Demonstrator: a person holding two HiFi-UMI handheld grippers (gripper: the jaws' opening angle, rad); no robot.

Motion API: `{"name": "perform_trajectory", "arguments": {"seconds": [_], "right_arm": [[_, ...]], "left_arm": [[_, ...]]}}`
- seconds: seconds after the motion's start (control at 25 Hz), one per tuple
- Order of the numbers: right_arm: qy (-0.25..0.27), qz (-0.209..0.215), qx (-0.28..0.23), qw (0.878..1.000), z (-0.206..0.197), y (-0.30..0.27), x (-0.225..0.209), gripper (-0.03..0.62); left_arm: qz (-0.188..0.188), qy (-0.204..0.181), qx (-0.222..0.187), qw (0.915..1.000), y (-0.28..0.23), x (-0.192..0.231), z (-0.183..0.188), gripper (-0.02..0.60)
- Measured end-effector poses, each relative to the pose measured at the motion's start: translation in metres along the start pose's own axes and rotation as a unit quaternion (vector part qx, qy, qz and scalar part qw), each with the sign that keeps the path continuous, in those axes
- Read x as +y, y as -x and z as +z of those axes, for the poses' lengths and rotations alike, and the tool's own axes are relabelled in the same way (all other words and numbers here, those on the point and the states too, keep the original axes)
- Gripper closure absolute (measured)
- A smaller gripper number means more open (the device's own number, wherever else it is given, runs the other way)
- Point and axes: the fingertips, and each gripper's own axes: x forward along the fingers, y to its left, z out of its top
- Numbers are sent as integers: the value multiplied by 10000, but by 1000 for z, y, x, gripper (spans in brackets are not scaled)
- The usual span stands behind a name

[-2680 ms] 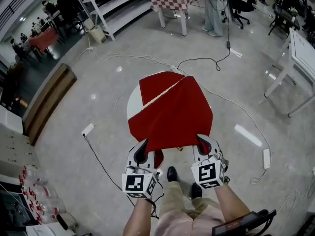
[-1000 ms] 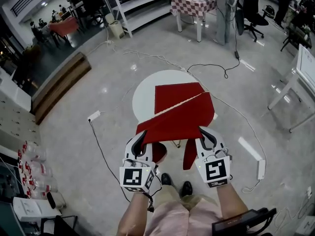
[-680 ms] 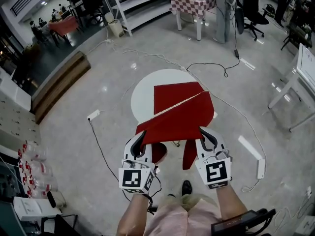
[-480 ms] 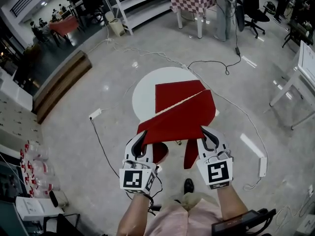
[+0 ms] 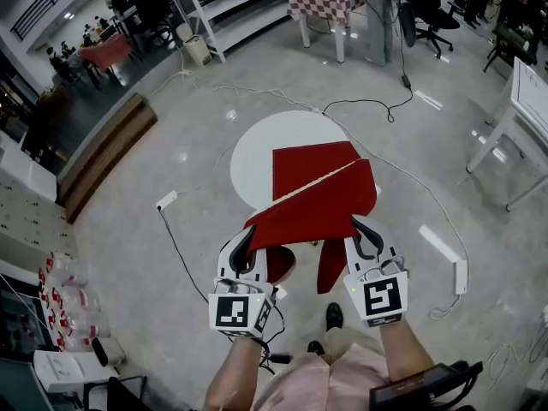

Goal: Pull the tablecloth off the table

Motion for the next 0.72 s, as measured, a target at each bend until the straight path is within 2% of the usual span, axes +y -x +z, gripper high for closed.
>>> {"name": "perform_trajectory", "arguments": {"seconds": [0.16, 0.32, 0.72], "right_arm": [[5, -120, 3, 9999, -3, 10, 0, 571], [23, -274, -18, 9996, 13, 36, 19, 571], [69, -514, -136, 9986, 32, 65, 37, 571]], "left_arm": [[-111, -24, -32, 9999, 4, -6, 0, 549], [-231, -11, -94, 9997, 35, -8, 14, 549], [-392, 8, -304, 9988, 65, -9, 35, 549]]}}
